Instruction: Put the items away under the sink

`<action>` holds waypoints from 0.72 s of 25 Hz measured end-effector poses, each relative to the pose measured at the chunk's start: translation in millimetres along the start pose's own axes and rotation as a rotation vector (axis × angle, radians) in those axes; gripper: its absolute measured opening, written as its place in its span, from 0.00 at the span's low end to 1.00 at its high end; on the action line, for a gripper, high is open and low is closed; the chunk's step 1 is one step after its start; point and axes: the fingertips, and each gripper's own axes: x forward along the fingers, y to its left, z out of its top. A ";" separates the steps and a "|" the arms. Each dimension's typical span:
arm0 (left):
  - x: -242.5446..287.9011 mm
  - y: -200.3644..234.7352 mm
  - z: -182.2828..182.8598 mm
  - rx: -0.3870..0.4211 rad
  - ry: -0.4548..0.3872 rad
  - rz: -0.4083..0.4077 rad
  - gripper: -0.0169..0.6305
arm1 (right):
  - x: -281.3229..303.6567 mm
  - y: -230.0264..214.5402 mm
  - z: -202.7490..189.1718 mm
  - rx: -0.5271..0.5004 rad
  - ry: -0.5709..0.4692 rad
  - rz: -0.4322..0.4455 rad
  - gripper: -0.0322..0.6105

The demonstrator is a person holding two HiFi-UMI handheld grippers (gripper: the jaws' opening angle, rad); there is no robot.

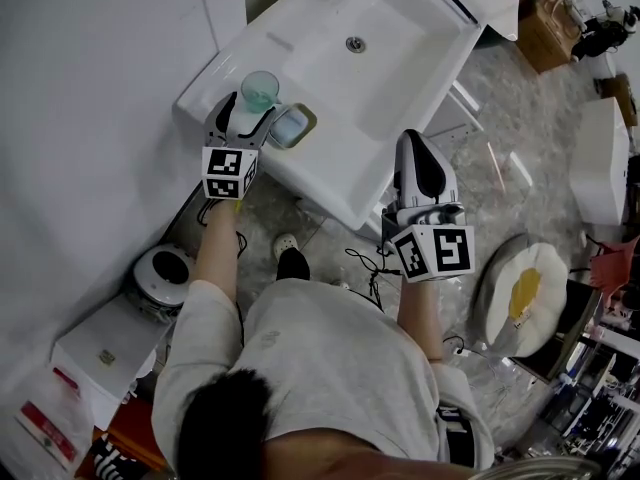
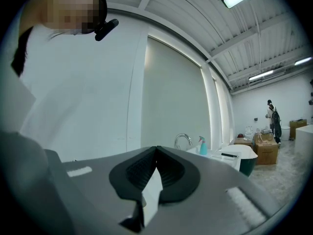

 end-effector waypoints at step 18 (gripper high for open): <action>30.0 4.5 -22.2 0.021 0.123 0.006 0.55 | 11.4 -9.9 -6.5 0.005 0.020 -0.032 0.07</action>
